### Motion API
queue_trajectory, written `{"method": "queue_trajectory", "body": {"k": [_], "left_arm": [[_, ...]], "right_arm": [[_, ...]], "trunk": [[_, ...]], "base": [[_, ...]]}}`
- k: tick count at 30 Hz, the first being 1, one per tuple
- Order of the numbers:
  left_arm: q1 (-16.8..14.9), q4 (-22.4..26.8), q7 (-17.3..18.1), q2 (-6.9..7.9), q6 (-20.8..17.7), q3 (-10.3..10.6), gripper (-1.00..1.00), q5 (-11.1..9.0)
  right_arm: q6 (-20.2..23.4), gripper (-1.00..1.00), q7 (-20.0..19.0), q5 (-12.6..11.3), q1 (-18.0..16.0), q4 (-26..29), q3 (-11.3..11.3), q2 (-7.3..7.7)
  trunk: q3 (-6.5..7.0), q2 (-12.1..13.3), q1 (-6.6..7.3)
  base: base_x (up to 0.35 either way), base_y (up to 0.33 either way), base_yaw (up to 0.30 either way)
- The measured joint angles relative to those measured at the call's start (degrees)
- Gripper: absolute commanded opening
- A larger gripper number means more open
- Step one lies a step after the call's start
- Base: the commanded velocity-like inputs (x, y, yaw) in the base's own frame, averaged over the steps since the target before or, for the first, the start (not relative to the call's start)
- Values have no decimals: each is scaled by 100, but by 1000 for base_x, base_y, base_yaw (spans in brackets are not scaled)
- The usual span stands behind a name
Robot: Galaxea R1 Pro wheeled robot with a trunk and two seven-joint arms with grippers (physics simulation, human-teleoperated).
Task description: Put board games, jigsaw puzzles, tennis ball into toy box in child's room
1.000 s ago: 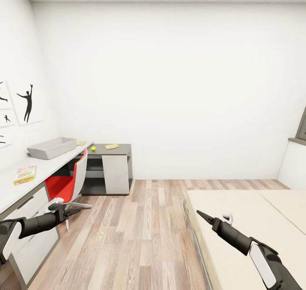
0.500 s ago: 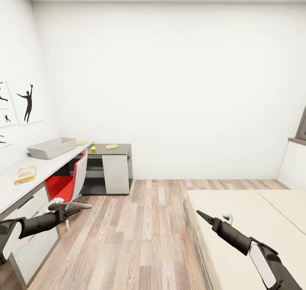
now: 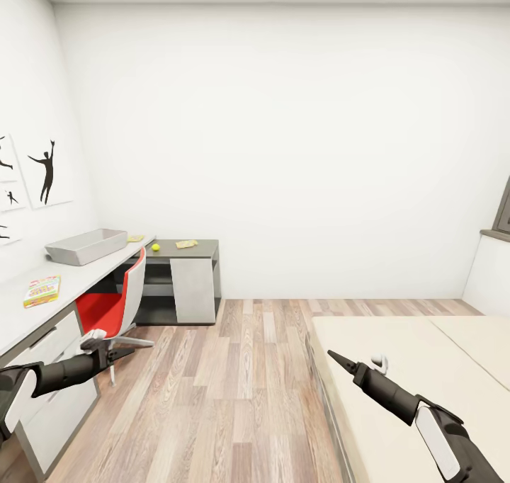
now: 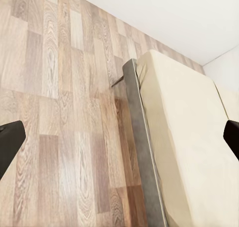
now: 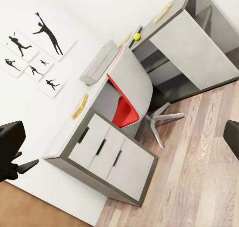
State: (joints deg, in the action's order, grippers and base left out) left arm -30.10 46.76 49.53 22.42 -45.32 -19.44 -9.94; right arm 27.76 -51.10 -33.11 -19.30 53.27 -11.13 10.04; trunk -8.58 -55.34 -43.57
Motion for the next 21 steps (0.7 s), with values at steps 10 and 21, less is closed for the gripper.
{"method": "queue_trajectory", "body": {"k": [10, 21], "left_arm": [[0, -2, -1, 0, 1, 1, 100, -3], [0, -2, -1, 0, 1, 1, 100, -4]], "right_arm": [[0, 100, 0, 2, 0, 1, -1, -3], [1, 100, 0, 3, 0, 2, -1, -3]], "trunk": [[0, 0, 0], [0, 0, 0]], "base": [[0, -137, 0], [0, -269, 0]]}}
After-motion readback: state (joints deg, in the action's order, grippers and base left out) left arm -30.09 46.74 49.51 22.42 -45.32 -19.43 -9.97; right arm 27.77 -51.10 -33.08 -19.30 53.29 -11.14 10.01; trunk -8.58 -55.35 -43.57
